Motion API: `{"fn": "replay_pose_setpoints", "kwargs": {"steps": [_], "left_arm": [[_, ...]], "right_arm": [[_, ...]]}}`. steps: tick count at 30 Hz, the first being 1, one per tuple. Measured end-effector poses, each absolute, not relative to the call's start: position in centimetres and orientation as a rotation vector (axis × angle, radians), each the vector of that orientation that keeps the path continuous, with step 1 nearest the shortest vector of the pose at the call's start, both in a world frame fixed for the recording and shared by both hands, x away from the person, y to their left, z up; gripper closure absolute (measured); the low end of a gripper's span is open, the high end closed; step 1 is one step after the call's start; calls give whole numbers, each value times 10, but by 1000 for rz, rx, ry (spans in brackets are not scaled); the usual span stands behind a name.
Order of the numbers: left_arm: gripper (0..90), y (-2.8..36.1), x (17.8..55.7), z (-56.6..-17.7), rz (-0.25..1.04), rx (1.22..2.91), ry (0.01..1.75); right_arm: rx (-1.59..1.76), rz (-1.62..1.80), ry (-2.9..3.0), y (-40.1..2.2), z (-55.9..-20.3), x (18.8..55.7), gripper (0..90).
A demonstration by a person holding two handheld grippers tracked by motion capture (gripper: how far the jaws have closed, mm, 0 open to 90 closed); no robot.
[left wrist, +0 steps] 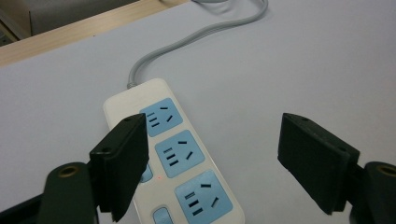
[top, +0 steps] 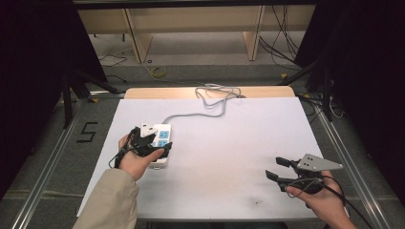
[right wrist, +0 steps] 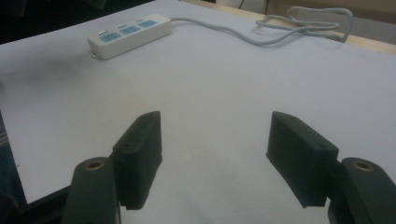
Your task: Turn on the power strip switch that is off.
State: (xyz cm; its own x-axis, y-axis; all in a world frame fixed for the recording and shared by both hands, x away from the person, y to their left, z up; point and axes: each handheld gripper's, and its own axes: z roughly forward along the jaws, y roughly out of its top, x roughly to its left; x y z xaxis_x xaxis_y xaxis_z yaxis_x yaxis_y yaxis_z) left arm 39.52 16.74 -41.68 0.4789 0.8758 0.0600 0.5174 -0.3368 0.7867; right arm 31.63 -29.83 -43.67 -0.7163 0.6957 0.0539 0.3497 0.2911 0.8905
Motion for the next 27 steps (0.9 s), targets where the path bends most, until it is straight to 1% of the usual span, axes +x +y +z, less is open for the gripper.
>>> {"fn": "replay_pose_setpoints", "kwargs": {"steps": [6,15,27], "left_arm": [[241,165,383,-418,631,2034,1105],[243,167,365,-430,616,2052,1094],[233,170,338,-443,640,2077,1068]], "right_arm": [[944,1401,2221,-298,-437,316,356],[944,1398,2227,-298,-437,317,356],[944,1395,2228,-298,-437,317,355]]}}
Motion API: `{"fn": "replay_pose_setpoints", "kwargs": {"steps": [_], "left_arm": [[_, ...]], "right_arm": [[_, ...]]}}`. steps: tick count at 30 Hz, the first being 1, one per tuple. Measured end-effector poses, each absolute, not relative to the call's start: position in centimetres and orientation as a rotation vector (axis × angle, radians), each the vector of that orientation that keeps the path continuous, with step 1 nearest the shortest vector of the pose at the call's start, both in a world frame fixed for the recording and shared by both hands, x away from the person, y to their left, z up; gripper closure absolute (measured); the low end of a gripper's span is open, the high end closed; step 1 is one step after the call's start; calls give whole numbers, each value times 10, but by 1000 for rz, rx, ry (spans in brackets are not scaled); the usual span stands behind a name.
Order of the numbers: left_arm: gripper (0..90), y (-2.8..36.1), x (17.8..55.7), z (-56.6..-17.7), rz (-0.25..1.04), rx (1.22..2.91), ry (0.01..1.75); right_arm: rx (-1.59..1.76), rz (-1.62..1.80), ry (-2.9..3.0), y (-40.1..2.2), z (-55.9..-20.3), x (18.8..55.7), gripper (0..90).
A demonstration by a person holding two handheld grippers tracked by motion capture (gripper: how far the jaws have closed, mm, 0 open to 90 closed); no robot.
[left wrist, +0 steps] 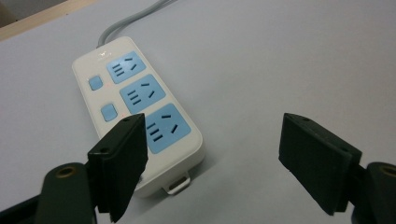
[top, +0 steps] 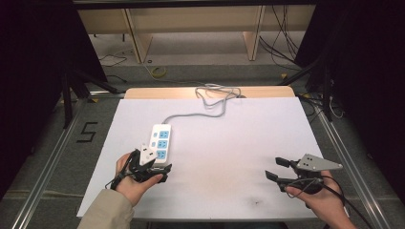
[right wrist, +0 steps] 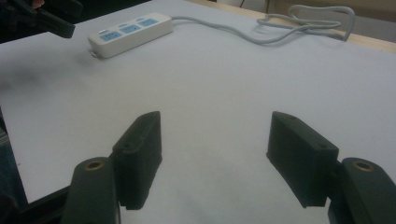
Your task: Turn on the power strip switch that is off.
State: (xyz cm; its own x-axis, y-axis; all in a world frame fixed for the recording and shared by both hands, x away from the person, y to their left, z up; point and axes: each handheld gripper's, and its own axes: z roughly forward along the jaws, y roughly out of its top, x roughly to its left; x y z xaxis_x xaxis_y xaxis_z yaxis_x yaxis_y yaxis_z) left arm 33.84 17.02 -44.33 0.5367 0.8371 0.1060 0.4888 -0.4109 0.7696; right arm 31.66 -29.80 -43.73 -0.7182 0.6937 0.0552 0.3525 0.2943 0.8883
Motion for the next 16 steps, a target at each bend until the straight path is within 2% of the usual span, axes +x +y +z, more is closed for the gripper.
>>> {"fn": "replay_pose_setpoints", "kwargs": {"steps": [16], "left_arm": [[228,157,333,-451,602,2078,1028]], "right_arm": [[943,1392,2226,-299,-437,318,354]]}}
